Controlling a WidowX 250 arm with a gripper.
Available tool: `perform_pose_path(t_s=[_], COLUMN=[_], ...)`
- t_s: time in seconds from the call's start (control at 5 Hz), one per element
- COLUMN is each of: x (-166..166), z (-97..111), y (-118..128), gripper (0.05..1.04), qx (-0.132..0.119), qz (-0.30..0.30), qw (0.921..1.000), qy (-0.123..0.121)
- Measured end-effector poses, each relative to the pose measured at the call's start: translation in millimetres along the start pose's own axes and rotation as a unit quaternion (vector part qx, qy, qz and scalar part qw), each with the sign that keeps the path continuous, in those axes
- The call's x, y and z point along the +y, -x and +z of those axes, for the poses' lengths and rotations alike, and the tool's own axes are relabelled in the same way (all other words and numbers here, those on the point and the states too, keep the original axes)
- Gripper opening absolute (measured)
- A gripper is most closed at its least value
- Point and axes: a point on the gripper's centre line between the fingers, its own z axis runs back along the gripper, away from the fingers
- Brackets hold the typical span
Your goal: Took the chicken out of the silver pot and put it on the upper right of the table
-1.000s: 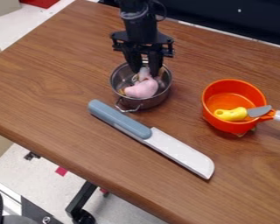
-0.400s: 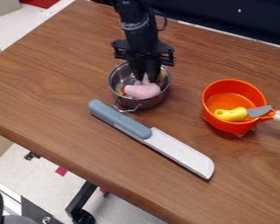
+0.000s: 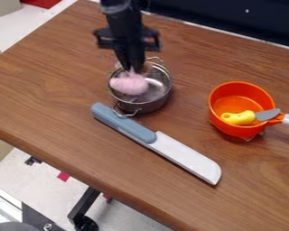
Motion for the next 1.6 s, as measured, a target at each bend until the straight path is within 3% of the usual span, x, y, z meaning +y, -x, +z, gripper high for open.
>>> perform_pose_path(t_s=[0.4, 0.6, 0.8, 1.4, 1.6], x=[-2, -8, -21, -68, -84], z=[36, 49, 59, 10, -7], y=[-7, -16, -33, -94, -107], gripper=[0.090, 0.090, 0.090, 0.090, 0.090], qx=[-0.046, -0.052, -0.077, -0.060, -0.080], qz=[0.027, 0.046, 0.065, 0.114, 0.117], qw=[0.9985, 0.9973, 0.9939, 0.9876, 0.9842], qy=[-0.004, -0.021, -0.044, -0.090, -0.106])
